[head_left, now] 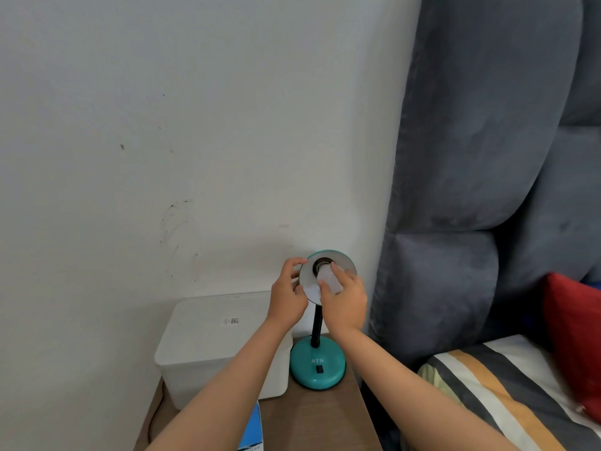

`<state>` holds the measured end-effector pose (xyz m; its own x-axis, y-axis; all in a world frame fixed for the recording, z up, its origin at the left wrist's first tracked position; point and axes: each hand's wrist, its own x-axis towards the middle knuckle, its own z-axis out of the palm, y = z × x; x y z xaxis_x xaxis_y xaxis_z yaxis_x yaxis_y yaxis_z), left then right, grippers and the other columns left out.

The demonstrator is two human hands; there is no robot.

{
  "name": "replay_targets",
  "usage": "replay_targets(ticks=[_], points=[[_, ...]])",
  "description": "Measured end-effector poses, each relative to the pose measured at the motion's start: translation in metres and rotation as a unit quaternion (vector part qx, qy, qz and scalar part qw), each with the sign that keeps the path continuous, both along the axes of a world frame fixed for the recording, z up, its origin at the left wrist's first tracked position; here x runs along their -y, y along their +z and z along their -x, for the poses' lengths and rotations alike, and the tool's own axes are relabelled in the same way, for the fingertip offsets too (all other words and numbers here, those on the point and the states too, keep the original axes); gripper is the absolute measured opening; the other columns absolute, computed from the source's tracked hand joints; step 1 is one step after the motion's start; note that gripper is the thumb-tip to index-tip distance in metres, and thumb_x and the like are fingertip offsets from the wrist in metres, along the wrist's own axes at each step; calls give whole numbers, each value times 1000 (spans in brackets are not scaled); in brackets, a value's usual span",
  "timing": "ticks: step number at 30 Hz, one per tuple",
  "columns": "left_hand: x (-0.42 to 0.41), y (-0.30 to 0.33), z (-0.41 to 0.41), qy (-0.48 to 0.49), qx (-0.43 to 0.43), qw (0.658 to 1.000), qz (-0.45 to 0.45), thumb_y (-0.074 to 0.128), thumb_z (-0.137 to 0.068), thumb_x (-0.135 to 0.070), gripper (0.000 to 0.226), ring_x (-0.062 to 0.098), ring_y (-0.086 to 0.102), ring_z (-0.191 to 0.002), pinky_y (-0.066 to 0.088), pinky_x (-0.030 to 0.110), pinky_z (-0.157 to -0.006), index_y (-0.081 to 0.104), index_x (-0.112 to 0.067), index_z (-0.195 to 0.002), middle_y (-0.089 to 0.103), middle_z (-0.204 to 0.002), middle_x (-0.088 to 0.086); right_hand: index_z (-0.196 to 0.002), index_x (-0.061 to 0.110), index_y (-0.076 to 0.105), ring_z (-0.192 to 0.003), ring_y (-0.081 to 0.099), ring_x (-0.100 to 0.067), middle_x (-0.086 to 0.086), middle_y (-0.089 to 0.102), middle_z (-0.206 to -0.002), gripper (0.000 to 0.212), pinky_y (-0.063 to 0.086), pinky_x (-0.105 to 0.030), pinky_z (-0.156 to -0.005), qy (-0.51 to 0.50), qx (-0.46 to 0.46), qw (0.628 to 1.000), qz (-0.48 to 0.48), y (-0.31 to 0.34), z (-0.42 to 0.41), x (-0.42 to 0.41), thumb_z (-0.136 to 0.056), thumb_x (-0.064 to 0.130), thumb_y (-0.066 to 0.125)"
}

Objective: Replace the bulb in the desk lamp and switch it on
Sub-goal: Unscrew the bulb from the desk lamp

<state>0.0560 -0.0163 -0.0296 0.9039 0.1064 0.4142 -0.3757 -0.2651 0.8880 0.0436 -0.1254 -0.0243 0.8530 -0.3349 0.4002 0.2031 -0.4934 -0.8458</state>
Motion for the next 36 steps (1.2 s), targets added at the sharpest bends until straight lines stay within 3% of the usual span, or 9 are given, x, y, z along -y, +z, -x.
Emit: replay_targets(ticks=[3,6,8,12,17,26,32,36], points=[[0,-1,-1,9,-2,1000,-11,38,-82,12,56,-8,62,-86,55,26,-77,49,-34,-111,59,-104,-8,-136,17,43,-123,48,-23,-6,46,-140,56,45,-33,-97,1,7,1000,11,-1,-1,1,-85,23,64],[0,0,-1,11,-1,1000,-11,37,-82,13,56,-10,59,-89,54,23,-79,49,-32,-112,59,-105,-8,-134,12,42,-115,52,-28,-10,50,-131,59,48,-41,-95,-3,-5,1000,-18,-3,-2,0,-81,22,67],[0,0,-1,10,0,1000,-10,36,-81,14,57,-12,58,-90,54,25,-79,50,-30,-113,59,-106,-9,-129,11,47,-113,52,-29,-11,55,-124,53,47,-39,-95,2,0,1000,-22,-4,-2,-2,-80,17,67],[-1,0,0,5,1,1000,-2,38,-81,14,57,-11,58,-92,54,21,-77,49,-33,-110,59,-104,-14,-129,17,48,-116,48,-29,-8,53,-127,53,41,-29,-90,19,0,1000,-3,-1,0,-4,-80,4,62],[-2,0,-1,7,-4,1000,8,39,-81,12,52,-10,59,-90,54,19,-76,50,-27,-114,61,-104,-7,-128,21,48,-109,54,-26,-8,55,-123,53,51,-35,-88,43,-11,999,-29,4,-1,-5,-79,2,58],[-1,-1,0,7,-4,1000,-5,38,-81,12,53,-12,59,-87,54,26,-80,50,-29,-114,61,-111,-3,-120,25,61,-105,58,-21,-7,63,-113,39,49,-30,-89,19,2,996,-88,0,-5,-3,-81,25,68],[-1,0,1,12,-5,1000,-2,39,-82,10,52,-9,60,-87,55,30,-80,50,-31,-112,61,-104,-7,-137,16,41,-118,51,-27,-10,54,-128,64,44,-34,-96,1,-14,997,-74,5,-2,-4,-80,17,69],[0,1,3,14,-9,1000,0,39,-82,10,52,-5,60,-88,55,27,-78,50,-30,-112,61,-105,-5,-131,11,47,-114,54,-29,-15,58,-124,59,45,-36,-95,2,-26,995,-100,6,-2,-5,-78,16,71]])
